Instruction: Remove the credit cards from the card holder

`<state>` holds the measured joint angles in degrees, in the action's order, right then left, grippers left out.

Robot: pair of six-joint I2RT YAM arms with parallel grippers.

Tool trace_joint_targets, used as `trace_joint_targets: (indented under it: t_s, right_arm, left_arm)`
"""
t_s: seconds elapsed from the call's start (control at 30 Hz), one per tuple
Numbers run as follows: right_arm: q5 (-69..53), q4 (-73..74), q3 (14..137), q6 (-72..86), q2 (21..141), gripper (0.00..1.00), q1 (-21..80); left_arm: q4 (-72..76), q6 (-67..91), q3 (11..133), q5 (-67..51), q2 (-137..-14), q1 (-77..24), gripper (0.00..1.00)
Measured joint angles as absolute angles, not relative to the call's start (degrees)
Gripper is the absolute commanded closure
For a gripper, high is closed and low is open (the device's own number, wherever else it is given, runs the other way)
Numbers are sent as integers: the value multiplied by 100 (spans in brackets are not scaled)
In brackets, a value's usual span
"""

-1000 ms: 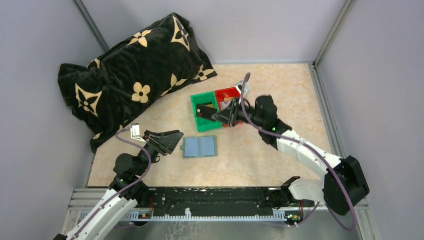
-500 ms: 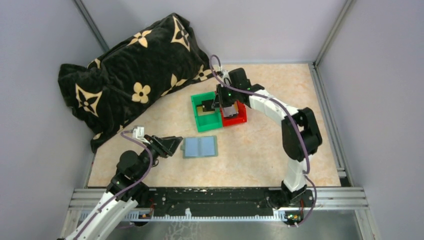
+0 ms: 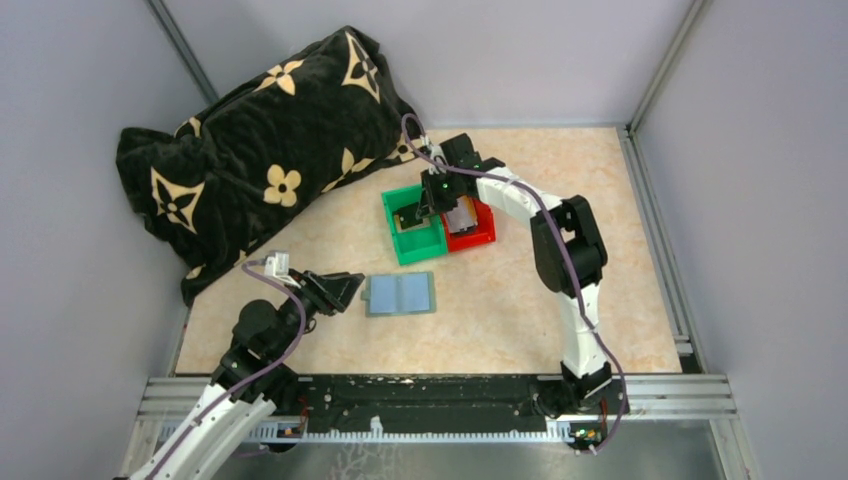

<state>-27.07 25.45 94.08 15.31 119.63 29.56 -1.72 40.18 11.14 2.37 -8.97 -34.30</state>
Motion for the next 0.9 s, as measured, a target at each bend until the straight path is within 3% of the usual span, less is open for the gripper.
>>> trace_joint_targets:
  t_s: [0.5,0.67,0.73,0.9]
  right_arm:
    - [-2823,3048,10285,1404,12556,100,2956]
    - [-2838,3177,10294,1378,12556,60,2956]
    - [-2834,3177,10357,1367,12554,49,2967]
    - [-2237,3175,10307,1273,12215,45,3028]
  left_arm:
    - [-176,3911,1135,320,-1079,-3430,35]
    - [-139,3911,1135,331,-1118,-3430,34]
    - [-119,3911,1135,331,-1168,-3430,34]
    - [-130,3863,1135,329,-1229,-3430,33]
